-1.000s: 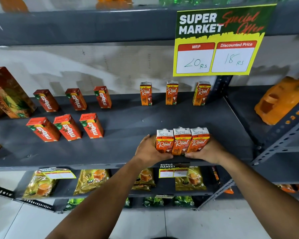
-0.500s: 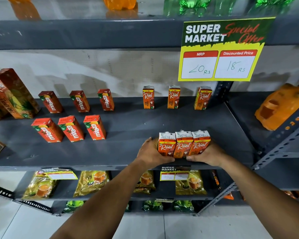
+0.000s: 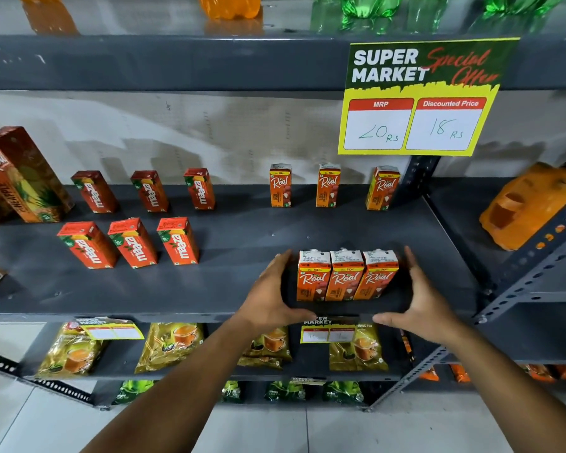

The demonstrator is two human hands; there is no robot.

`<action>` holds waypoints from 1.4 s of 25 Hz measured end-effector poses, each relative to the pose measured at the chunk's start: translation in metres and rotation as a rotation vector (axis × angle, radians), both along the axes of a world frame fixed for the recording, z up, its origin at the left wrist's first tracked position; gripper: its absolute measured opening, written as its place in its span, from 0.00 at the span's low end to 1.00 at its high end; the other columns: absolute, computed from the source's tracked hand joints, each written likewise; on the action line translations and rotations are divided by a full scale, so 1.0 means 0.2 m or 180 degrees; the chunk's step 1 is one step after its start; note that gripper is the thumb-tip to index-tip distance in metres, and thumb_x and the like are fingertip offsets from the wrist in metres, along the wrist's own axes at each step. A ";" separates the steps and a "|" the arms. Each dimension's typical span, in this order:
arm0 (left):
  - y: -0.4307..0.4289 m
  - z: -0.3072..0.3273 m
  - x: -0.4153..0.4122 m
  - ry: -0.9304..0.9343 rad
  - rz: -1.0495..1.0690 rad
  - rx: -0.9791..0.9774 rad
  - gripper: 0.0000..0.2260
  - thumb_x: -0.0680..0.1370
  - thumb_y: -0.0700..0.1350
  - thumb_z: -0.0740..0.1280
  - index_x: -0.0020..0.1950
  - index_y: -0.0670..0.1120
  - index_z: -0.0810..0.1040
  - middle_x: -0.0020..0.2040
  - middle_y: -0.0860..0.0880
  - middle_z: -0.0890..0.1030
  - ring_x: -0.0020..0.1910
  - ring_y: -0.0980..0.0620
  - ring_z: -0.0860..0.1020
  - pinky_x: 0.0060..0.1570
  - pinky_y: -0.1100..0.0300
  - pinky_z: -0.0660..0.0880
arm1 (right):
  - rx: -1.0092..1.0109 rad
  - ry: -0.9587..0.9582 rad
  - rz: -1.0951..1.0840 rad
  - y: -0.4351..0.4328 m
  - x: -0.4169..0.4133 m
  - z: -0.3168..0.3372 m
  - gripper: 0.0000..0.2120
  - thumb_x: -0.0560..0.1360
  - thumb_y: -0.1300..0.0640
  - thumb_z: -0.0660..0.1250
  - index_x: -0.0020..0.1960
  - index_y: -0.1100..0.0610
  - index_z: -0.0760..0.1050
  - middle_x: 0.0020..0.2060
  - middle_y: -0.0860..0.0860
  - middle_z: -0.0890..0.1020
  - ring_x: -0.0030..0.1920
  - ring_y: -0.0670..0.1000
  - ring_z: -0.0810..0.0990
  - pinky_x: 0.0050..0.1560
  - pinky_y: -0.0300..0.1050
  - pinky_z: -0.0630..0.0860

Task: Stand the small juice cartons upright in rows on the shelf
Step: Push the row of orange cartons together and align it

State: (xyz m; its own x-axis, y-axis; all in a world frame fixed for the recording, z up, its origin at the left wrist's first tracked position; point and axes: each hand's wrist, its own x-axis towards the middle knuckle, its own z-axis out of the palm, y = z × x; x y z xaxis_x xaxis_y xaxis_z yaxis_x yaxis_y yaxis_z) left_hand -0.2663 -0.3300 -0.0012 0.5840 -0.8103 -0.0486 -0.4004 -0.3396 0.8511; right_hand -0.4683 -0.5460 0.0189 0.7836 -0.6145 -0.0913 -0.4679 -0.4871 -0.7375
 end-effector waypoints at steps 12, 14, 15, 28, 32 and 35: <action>1.15 0.14 0.52 -0.1121 0.2806 -0.0992 0.44 0.63 0.47 0.80 0.74 0.46 0.62 0.74 0.43 0.65 0.74 0.50 0.61 0.72 0.63 0.58 | -0.0276 -0.0877 0.1794 0.80 0.43 -0.01 0.19 0.72 0.54 0.71 0.61 0.42 0.74 0.54 0.37 0.77 0.57 0.37 0.76 0.57 0.33 0.74; 1.27 0.18 0.77 -0.0642 0.2961 -0.0842 0.48 0.61 0.43 0.81 0.75 0.45 0.59 0.75 0.45 0.64 0.73 0.50 0.63 0.72 0.53 0.61 | 0.0170 -0.0876 0.1647 0.92 0.73 0.09 0.31 0.70 0.56 0.73 0.68 0.42 0.65 0.60 0.36 0.73 0.62 0.37 0.73 0.63 0.35 0.71; 1.30 0.19 0.88 -0.0371 0.2809 -0.0750 0.49 0.60 0.43 0.81 0.76 0.45 0.58 0.75 0.45 0.65 0.72 0.51 0.64 0.72 0.51 0.62 | 0.0369 -0.0868 0.1494 0.95 0.90 0.12 0.37 0.69 0.57 0.75 0.72 0.44 0.60 0.64 0.39 0.71 0.65 0.38 0.71 0.66 0.36 0.69; 1.14 0.13 1.39 0.0507 0.0725 -0.0125 0.26 0.59 0.40 0.83 0.53 0.51 0.77 0.47 0.53 0.83 0.44 0.61 0.82 0.46 0.64 0.79 | 0.0582 0.0191 0.0874 1.18 1.68 0.11 0.20 0.66 0.64 0.77 0.53 0.48 0.77 0.44 0.43 0.82 0.46 0.42 0.81 0.55 0.48 0.78; 1.13 0.15 1.35 0.0836 0.0557 -0.0227 0.24 0.62 0.36 0.81 0.48 0.54 0.75 0.44 0.56 0.82 0.38 0.69 0.80 0.43 0.71 0.77 | 0.0780 -0.0131 0.0610 1.30 1.69 0.03 0.25 0.60 0.67 0.81 0.47 0.43 0.78 0.47 0.50 0.85 0.49 0.50 0.84 0.59 0.58 0.78; 1.21 0.12 1.32 0.0916 0.0320 -0.0244 0.21 0.65 0.32 0.78 0.49 0.51 0.76 0.44 0.56 0.82 0.41 0.67 0.81 0.49 0.67 0.78 | 0.0678 -0.0170 0.0384 1.39 1.64 -0.07 0.26 0.53 0.58 0.84 0.46 0.40 0.80 0.47 0.50 0.86 0.48 0.49 0.85 0.55 0.56 0.80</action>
